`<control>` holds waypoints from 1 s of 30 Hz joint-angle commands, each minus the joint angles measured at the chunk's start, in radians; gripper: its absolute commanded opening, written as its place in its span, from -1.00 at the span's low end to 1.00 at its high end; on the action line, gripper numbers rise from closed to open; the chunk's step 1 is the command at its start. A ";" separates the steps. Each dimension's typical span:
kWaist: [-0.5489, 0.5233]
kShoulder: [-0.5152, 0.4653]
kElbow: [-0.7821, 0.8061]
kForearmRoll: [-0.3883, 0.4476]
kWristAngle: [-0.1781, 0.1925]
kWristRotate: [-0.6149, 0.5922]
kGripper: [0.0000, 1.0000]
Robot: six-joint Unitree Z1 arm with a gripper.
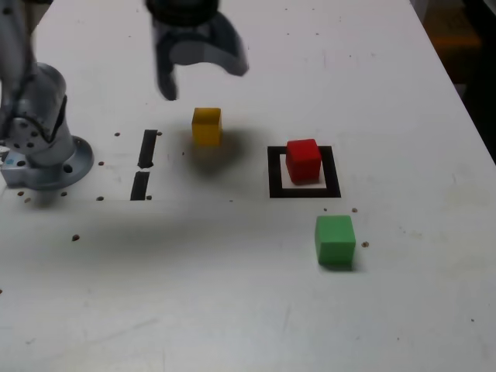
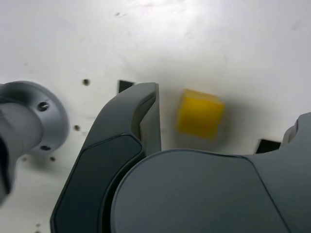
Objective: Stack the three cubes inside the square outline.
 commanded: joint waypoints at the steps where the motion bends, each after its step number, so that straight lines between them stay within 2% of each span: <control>1: 0.010 -0.058 0.002 -0.008 -0.002 0.024 0.98; 9: 0.014 0.062 -0.037 -0.006 -0.054 0.202 0.81; 13: 0.015 0.128 -0.044 -0.008 -0.066 0.263 0.76; 26: 0.022 0.251 -0.035 -0.042 -0.095 0.288 0.66; 30: 0.030 0.270 -0.030 -0.055 -0.095 0.288 0.55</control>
